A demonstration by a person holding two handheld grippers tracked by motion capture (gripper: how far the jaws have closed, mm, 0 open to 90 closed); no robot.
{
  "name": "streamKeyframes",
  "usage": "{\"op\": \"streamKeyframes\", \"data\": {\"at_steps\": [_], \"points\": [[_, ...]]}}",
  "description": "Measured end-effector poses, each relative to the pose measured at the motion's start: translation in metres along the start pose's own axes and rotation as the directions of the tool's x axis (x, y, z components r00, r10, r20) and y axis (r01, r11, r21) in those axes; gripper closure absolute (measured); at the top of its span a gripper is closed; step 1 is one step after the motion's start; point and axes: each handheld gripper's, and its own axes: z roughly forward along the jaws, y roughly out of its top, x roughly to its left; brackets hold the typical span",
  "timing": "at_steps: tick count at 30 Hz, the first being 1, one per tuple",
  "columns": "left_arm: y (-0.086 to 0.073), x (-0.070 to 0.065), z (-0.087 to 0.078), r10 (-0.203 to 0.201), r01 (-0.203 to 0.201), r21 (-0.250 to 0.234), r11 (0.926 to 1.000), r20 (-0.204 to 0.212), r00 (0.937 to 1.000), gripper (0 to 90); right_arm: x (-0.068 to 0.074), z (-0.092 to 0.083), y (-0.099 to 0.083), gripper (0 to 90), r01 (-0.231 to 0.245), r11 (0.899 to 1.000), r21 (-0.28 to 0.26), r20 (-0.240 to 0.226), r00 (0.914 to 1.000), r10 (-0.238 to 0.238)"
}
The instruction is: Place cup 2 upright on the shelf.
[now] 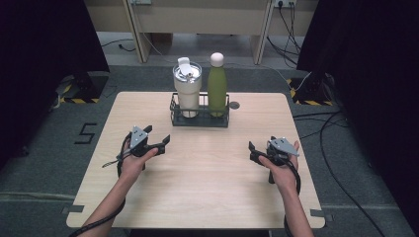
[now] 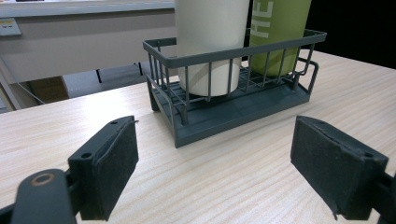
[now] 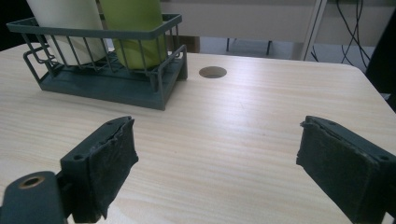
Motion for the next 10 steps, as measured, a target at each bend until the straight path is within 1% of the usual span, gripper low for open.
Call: {"op": "streamKeyframes", "data": {"at_steps": [1,5,10], "points": [[0.0,0.0,0.0,0.0,0.0,0.0,1.0,0.0,1.0,14.4,-0.0005,-0.0006,-0.0013,11.4,0.013,1.0,0.007,-0.003,0.9999,-0.013],[0.0001,-0.0001,0.0001,-0.002,0.002,0.0,1.0,0.002,1.0,14.4,-0.0027,-0.0026,-0.0015,11.6,0.007,1.0,-0.003,0.004,1.0,-0.007],[0.0007,-0.0004,0.0,-0.002,0.002,-0.002,1.0,0.002,1.0,14.4,-0.0014,-0.0032,-0.0023,11.7,0.001,1.0,-0.003,-0.004,1.0,-0.001]]}}
